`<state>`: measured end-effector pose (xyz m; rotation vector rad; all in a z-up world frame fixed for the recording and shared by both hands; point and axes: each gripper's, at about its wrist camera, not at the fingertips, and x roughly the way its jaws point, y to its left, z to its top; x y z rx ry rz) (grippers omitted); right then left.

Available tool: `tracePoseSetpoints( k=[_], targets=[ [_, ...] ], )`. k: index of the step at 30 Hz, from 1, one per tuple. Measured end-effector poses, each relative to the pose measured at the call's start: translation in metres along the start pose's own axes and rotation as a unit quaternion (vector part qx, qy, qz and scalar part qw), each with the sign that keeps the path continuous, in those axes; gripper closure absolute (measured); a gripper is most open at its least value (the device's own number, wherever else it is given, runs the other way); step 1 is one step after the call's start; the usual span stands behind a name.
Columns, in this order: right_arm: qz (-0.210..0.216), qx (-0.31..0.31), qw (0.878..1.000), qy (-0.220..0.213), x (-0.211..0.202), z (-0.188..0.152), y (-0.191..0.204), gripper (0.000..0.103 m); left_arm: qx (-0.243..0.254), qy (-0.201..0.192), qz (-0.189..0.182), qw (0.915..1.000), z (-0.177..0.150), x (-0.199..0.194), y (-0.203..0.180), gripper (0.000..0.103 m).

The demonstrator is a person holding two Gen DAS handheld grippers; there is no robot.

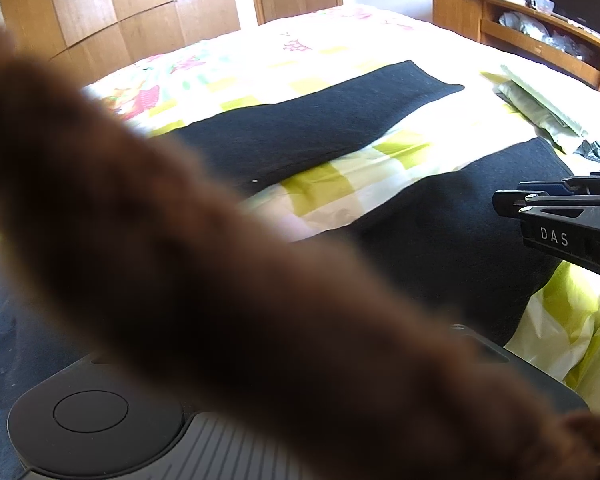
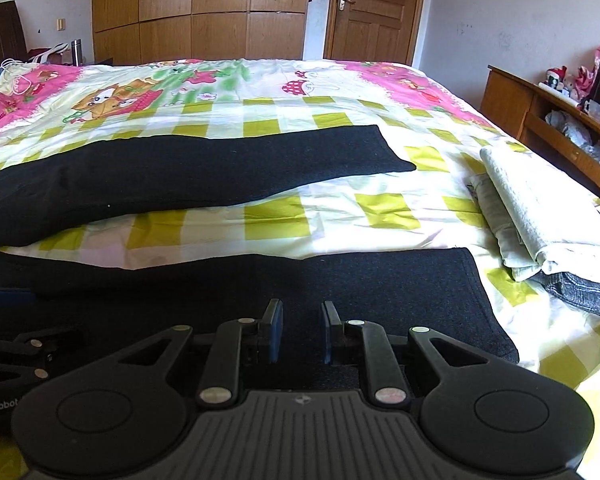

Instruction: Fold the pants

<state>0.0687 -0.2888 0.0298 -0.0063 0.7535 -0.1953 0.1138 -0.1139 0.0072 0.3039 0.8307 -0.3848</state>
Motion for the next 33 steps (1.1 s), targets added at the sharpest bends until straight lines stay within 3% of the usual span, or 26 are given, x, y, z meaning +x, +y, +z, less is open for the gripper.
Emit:
tracePoseSetpoints(
  k=[7, 13, 21, 33],
  targets=[
    [0.01, 0.089, 0.995, 0.044, 0.004, -0.003, -0.052, 0.07, 0.007, 0.003, -0.022, 0.9997, 0.004, 0.013, -0.016, 0.052],
    [-0.037, 0.136, 0.987, 0.071, 0.004, -0.014, -0.104, 0.07, 0.012, -0.007, -0.04, 0.9991, 0.01, 0.021, -0.028, 0.052],
    [0.006, 0.232, 0.969, 0.088, 0.002, -0.02, -0.147, 0.069, 0.028, -0.016, -0.053, 0.998, 0.013, 0.026, -0.042, 0.049],
    [0.06, 0.298, 0.947, 0.102, 0.006, -0.03, -0.176, 0.068, 0.042, -0.024, -0.075, 0.996, 0.021, 0.032, -0.062, 0.047]
  ],
)
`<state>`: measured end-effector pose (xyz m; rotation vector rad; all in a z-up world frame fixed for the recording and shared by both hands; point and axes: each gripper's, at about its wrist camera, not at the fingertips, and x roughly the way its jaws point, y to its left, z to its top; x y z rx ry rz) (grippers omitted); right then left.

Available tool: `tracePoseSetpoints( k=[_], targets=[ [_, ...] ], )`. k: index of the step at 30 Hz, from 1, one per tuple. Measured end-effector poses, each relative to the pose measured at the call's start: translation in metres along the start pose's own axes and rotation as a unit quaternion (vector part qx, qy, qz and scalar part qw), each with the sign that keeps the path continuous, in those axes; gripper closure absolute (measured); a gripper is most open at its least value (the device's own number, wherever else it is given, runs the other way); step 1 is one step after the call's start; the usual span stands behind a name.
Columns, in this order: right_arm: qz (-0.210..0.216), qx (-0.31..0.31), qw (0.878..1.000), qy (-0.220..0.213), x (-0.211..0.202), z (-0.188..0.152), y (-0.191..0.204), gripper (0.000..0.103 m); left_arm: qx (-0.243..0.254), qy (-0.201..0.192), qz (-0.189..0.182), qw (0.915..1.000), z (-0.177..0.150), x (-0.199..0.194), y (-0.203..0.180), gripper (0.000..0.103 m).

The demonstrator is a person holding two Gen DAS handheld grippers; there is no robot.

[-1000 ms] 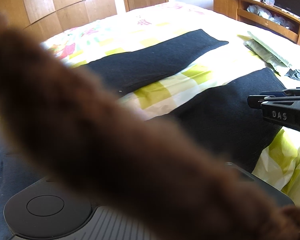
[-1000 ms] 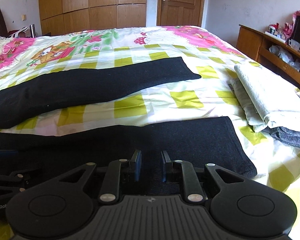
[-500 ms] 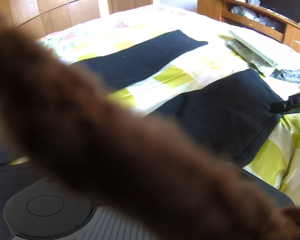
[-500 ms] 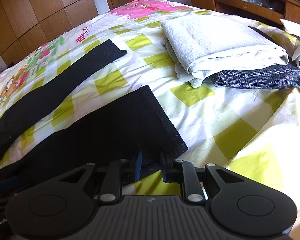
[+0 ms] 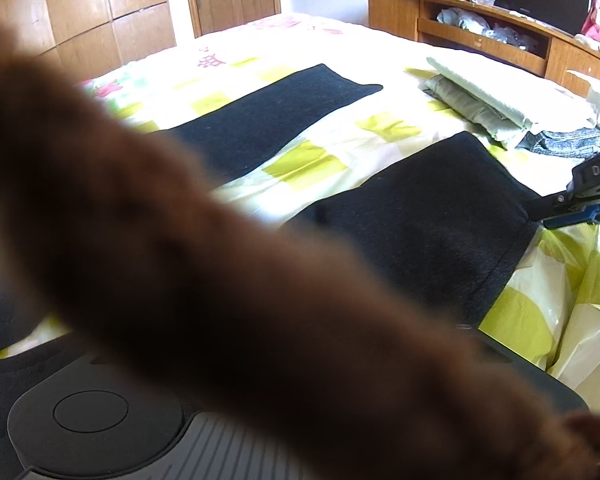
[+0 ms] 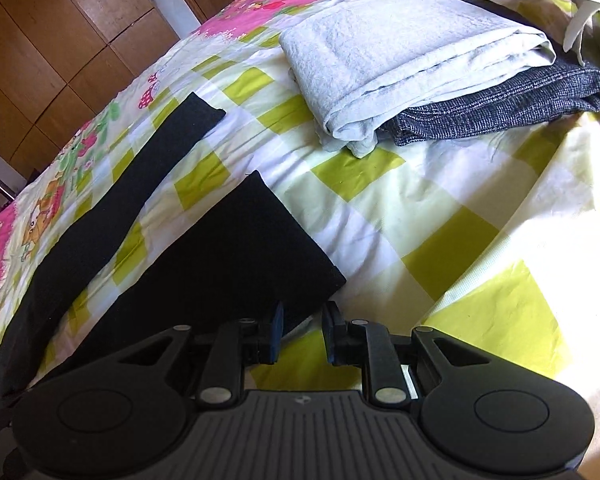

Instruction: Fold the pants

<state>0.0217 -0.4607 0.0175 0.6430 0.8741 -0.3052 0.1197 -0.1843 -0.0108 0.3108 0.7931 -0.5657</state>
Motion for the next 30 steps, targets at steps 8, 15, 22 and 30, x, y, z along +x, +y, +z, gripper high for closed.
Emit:
tracePoseSetpoints(
  k=[8, 15, 22, 30],
  targets=[
    [0.036, 0.039, 0.999, -0.011, 0.019, 0.006, -0.001, 0.074, 0.004, 0.001, -0.001, 1.0, 0.002, 0.002, -0.008, 0.046],
    [0.058, 0.035, 0.995, -0.071, -0.02, 0.014, 0.001, 0.081, 0.002, -0.01, -0.011, 0.9999, 0.007, -0.005, -0.013, 0.046],
    [-0.023, -0.013, 0.999, -0.033, -0.008, 0.003, -0.005, 0.08, 0.018, 0.002, -0.018, 0.9997, 0.001, -0.001, -0.033, 0.044],
    [-0.064, -0.143, 0.979, -0.134, -0.063, -0.002, 0.051, 0.075, 0.008, -0.034, -0.005, 0.9994, -0.011, -0.051, 0.018, 0.044]
  ],
)
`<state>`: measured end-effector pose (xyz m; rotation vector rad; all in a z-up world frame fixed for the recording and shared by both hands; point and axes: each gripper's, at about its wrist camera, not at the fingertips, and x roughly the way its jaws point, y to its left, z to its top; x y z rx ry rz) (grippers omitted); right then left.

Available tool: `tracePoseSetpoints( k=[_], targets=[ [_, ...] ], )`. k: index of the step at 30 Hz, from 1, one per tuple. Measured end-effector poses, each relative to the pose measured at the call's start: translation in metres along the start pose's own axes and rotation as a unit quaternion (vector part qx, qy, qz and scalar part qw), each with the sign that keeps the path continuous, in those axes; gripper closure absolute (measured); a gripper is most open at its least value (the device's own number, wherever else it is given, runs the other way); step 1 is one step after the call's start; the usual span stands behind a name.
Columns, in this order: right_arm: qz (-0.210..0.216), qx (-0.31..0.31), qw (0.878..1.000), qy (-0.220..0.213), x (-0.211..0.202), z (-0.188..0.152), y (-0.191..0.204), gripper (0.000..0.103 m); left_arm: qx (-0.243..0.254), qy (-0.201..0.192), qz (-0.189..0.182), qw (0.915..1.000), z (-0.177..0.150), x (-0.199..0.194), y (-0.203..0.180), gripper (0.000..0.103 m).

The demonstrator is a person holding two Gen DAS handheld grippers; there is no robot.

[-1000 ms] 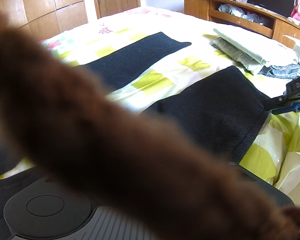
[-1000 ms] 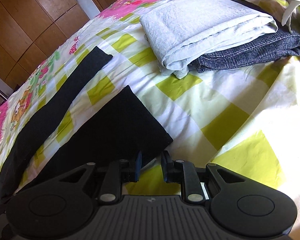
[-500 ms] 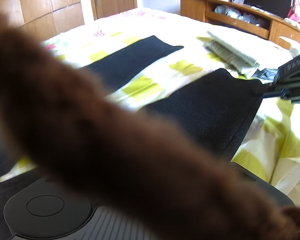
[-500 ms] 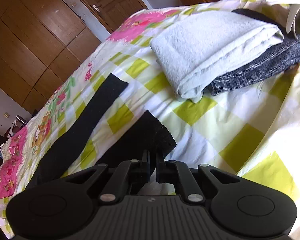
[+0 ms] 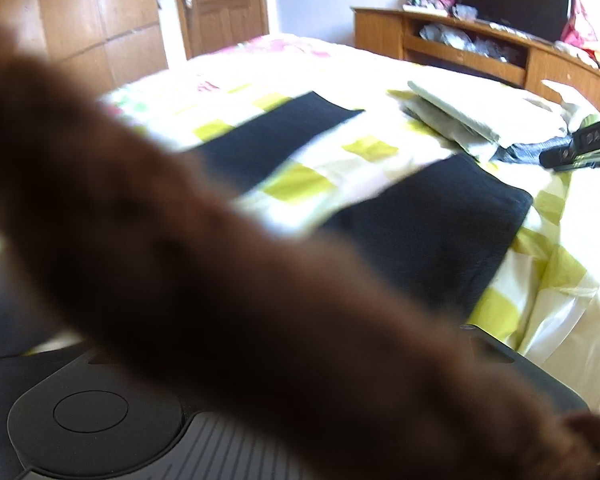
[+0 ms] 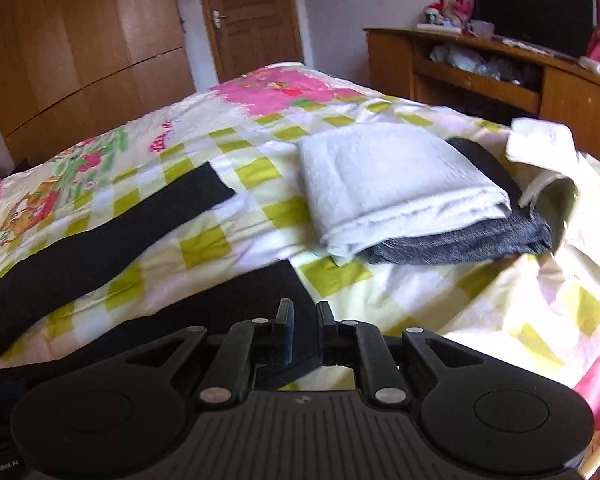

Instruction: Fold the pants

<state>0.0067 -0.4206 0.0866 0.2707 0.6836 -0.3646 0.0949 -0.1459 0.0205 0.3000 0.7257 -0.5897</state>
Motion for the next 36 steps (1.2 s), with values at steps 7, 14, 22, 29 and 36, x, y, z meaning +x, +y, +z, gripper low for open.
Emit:
tracePoseSetpoints(
  k=[7, 14, 22, 29, 36],
  targets=[
    [0.166, -0.195, 0.966, 0.041, 0.026, 0.015, 0.164, 0.075, -0.029, -0.028, 0.063, 0.9972, -0.028, -0.048, 0.109, 0.042],
    [0.282, -0.391, 0.873, 0.069, 0.111, 0.032, 0.352, 0.069, -0.026, -0.031, 0.172, 0.9842, -0.045, -0.079, 0.266, 0.017],
    [0.37, -0.524, 0.759, 0.113, 0.214, 0.024, 0.521, 0.056, -0.028, 0.079, 0.277, 0.9571, -0.045, -0.028, 0.428, 0.017],
    [0.349, -0.585, 0.715, 0.157, 0.237, 0.004, 0.58, 0.048, -0.055, 0.137, 0.242, 0.959, -0.059, 0.002, 0.484, 0.018],
    [0.316, -0.555, 0.759, 0.126, 0.194, -0.006, 0.557, 0.082, -0.11, 0.151, 0.219, 0.9578, -0.078, -0.016, 0.472, 0.087]
  ],
)
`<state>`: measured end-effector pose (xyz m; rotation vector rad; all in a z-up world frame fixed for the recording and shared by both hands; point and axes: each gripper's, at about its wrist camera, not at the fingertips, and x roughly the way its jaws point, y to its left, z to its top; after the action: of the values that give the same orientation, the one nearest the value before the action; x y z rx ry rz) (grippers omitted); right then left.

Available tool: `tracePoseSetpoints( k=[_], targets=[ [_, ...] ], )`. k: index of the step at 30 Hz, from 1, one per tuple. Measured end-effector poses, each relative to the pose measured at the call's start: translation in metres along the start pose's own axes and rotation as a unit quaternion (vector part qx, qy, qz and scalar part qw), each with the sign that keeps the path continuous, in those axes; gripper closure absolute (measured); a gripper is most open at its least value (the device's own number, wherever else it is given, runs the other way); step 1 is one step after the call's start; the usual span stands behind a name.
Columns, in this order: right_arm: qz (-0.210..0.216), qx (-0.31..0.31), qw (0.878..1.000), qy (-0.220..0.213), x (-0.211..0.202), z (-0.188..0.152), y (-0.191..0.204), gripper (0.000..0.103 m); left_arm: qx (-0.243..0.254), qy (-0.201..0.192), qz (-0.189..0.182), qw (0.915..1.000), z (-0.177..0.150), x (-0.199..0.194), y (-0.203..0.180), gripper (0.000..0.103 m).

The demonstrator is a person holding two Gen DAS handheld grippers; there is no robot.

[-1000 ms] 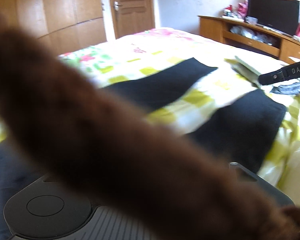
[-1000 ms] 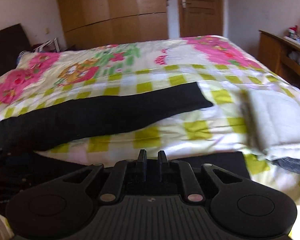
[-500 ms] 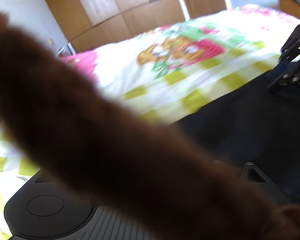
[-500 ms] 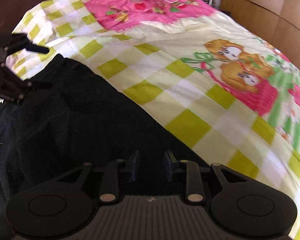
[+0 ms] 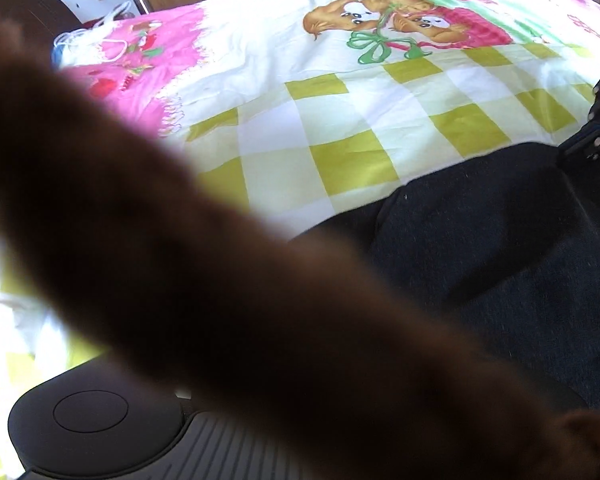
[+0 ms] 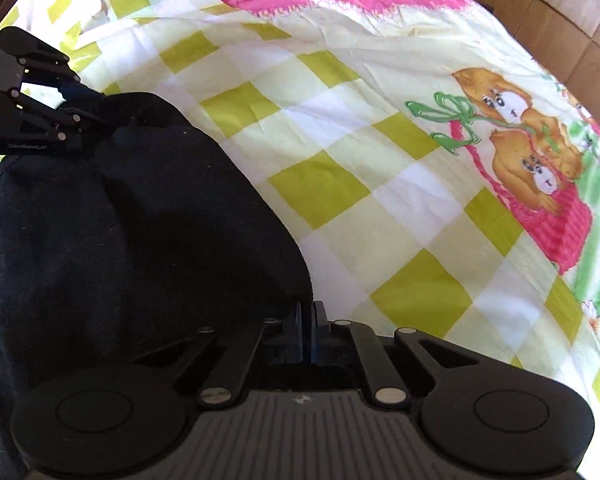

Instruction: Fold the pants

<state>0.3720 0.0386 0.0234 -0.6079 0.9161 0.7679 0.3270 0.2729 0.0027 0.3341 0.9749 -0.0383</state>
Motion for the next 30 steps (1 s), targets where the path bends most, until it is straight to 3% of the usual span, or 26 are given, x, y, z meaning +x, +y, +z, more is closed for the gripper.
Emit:
tracePoseSetpoints(
  k=[2, 8, 10, 14, 19, 23, 30],
  targets=[
    [-0.013, 0.009, 1.0, -0.026, -0.038, -0.013, 0.019, 0.082, -0.001, -0.018, 0.001, 0.9998, -0.013, -0.026, -0.01, 0.095],
    [-0.029, -0.014, 0.995, -0.093, -0.169, -0.071, 0.102, 0.082, -0.015, -0.096, -0.014, 0.9951, -0.074, -0.135, -0.032, 0.095],
    [-0.025, -0.026, 0.994, -0.108, -0.194, -0.092, 0.134, 0.084, -0.048, -0.122, -0.021, 0.9912, -0.101, -0.169, -0.027, 0.095],
    [-0.002, -0.03, 0.995, -0.093, -0.189, -0.13, 0.193, 0.084, -0.095, -0.134, -0.003, 0.9865, -0.158, -0.196, -0.026, 0.094],
    [0.023, -0.026, 0.999, -0.04, -0.145, -0.162, 0.238, 0.084, -0.118, -0.102, 0.028, 0.9874, -0.218, -0.175, -0.036, 0.09],
    [-0.009, -0.057, 0.998, -0.034, -0.132, -0.165, 0.256, 0.083, -0.096, -0.115, 0.053, 0.9873, -0.242, -0.174, -0.048, 0.086],
    [-0.036, -0.129, 0.987, -0.09, -0.135, -0.151, 0.284, 0.08, 0.014, -0.144, 0.118, 0.9824, -0.246, -0.176, -0.067, 0.084]
  ],
)
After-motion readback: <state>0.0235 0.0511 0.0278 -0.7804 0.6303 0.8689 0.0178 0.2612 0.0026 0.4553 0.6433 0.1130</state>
